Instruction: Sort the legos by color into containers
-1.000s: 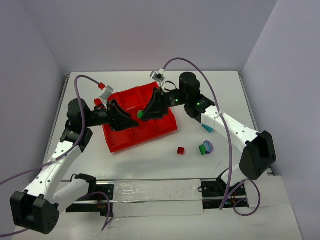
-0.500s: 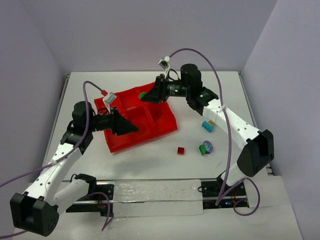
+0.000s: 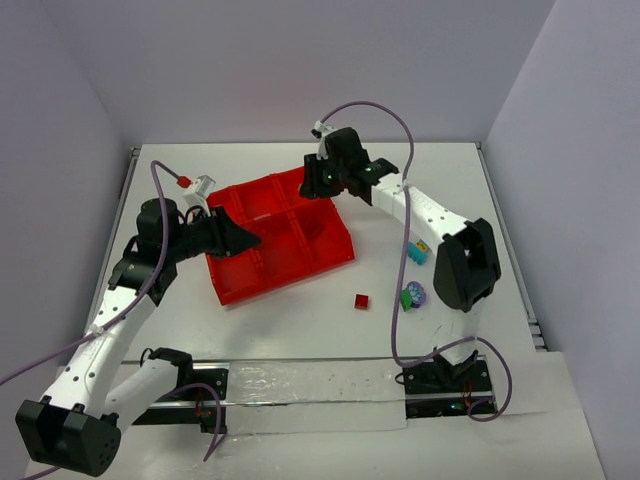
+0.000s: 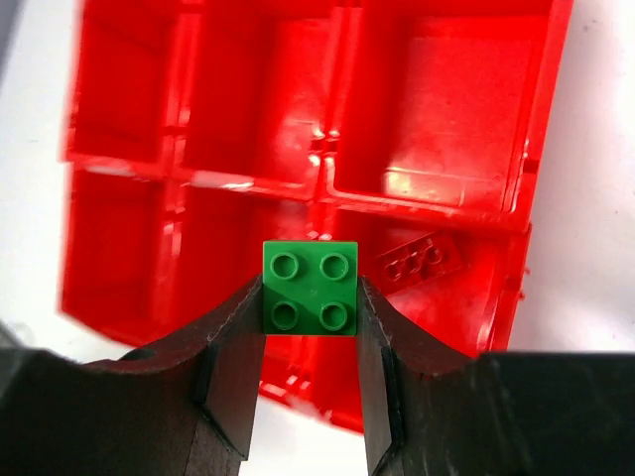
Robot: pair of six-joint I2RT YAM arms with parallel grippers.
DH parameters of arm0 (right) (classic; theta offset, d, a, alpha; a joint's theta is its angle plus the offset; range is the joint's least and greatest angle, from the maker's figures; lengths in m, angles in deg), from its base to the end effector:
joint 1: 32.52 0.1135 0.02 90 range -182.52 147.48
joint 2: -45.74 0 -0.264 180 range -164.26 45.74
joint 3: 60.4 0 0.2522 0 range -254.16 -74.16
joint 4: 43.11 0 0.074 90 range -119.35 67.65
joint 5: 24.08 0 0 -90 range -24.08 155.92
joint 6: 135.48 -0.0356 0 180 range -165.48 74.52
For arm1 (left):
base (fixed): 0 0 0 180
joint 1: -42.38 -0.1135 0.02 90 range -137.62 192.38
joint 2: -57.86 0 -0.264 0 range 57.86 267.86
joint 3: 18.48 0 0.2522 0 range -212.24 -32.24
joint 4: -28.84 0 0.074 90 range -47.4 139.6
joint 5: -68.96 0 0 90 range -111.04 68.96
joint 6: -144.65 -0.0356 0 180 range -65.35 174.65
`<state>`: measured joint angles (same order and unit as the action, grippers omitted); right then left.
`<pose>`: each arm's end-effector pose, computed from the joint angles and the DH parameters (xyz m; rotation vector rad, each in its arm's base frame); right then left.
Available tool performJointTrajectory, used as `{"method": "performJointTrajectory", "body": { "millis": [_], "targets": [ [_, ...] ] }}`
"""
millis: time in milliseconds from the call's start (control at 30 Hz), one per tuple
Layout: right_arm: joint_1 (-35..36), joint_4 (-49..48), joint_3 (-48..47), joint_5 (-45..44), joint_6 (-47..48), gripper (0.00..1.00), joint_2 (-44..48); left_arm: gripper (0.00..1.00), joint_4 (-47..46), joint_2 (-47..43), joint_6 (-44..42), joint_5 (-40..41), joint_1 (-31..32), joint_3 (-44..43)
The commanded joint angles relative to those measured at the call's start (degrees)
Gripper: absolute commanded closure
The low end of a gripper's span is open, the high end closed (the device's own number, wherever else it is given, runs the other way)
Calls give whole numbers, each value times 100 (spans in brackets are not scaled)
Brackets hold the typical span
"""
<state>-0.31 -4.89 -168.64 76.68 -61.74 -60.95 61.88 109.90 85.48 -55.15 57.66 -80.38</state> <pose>0.3648 0.2377 0.3081 -0.4230 2.2424 0.6656 0.1888 -0.0723 0.3241 0.1324 2.0666 -1.0973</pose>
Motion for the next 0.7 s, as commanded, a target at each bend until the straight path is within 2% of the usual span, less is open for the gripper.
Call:
{"method": "performJointTrajectory", "body": {
  "millis": [0,233,400,600,667],
  "targets": [
    [14,208,-761,-188,208,100,-339,100,102,-130,26,293,-78,-326],
    [19,586,-1893,-450,269,100,-1331,100,-50,5,92,144,-95,-284],
    [5,815,-2836,-818,189,96,-2049,100,-30,27,93,138,-103,-362],
    [5,823,-3257,-983,132,87,-2471,100,35,8,85,178,-104,-430],
    [5,832,-3323,-1005,149,78,-2562,100,17,-1,116,157,-104,-433]
  ]
}}
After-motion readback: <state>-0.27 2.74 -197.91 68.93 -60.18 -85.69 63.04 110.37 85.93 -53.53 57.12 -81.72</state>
